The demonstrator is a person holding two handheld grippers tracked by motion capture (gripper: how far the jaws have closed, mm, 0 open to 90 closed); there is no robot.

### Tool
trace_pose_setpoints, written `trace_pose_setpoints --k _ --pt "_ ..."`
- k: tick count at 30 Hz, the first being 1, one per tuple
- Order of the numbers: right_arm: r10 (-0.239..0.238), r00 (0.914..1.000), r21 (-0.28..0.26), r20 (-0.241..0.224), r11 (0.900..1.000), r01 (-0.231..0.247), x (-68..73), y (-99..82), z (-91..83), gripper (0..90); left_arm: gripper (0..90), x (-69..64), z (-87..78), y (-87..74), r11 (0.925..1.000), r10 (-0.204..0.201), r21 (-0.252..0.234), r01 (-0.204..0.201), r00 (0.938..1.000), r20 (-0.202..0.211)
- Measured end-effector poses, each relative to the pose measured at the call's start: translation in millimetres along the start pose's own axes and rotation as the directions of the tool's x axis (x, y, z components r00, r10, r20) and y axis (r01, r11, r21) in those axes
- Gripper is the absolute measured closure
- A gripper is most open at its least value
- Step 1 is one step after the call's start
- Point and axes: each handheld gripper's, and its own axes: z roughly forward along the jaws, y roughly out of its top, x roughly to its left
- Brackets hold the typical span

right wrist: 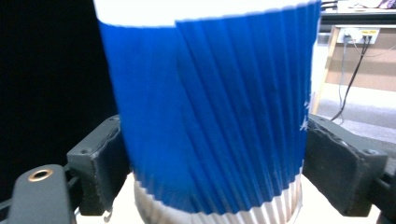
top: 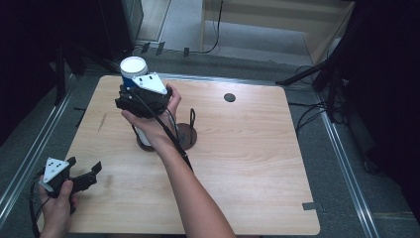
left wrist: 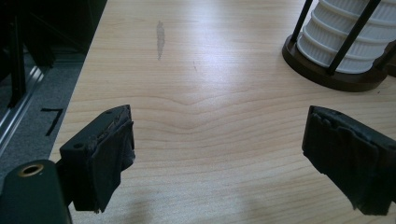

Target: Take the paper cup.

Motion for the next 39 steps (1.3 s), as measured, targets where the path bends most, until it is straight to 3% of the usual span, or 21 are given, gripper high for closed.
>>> trace_pose_setpoints --k 17,39 --pt "-0.01 0.9999 -0.015 -0.01 0.9998 0.01 -0.4 1.6 1.1 18.1 9.9 0.8 0.6 0.3 0.9999 -0.011 -0.004 0.011 0.9999 -0.001" --pt "-0.028 0.9996 -0.129 -0.002 0.9913 0.027 2.9 25.9 -11.6 20.4 9.9 1.6 0.4 0.4 0.9998 -0.018 -0.005 0.018 0.9998 0.003"
